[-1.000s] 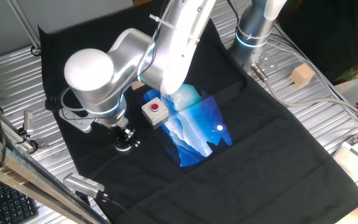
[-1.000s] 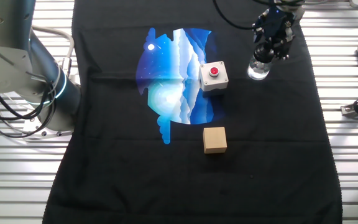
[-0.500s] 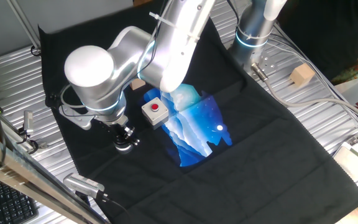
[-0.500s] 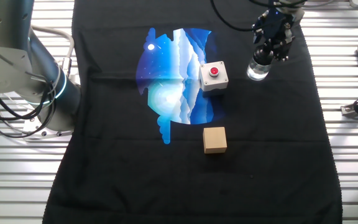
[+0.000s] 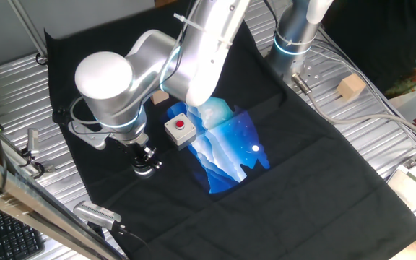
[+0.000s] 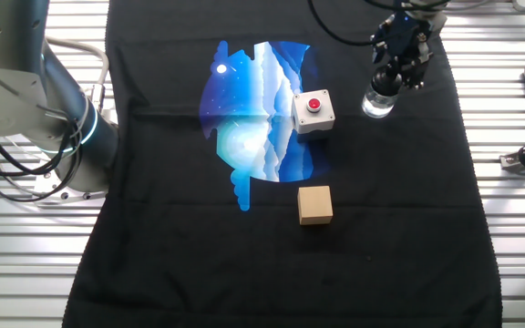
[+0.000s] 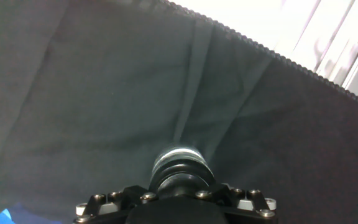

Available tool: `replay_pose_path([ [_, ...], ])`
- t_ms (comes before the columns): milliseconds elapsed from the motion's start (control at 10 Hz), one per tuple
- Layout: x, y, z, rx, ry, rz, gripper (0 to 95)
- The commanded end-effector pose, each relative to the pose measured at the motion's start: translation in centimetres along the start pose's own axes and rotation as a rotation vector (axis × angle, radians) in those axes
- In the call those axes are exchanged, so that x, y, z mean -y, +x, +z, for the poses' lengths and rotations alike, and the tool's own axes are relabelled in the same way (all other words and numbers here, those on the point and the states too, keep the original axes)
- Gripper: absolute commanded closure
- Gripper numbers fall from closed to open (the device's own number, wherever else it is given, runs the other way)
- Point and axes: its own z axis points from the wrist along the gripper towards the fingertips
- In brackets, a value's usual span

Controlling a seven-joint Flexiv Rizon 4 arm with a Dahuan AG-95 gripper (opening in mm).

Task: Screw the lid onto the jar

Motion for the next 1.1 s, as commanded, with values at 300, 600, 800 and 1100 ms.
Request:
replay_pose_path([
  [300,0.66,0.38,-0.95,0.023,-0.008,-0.005,19.0],
  [600,0.32,0.35,-1.33,0.074,0.001,-0.071,19.0],
  [800,0.25,0.38,-1.38,0.07,0.007,-0.134,19.0],
  [1100,0.25,0.37,-1.38,0.059,0.0,-0.27,19.0],
])
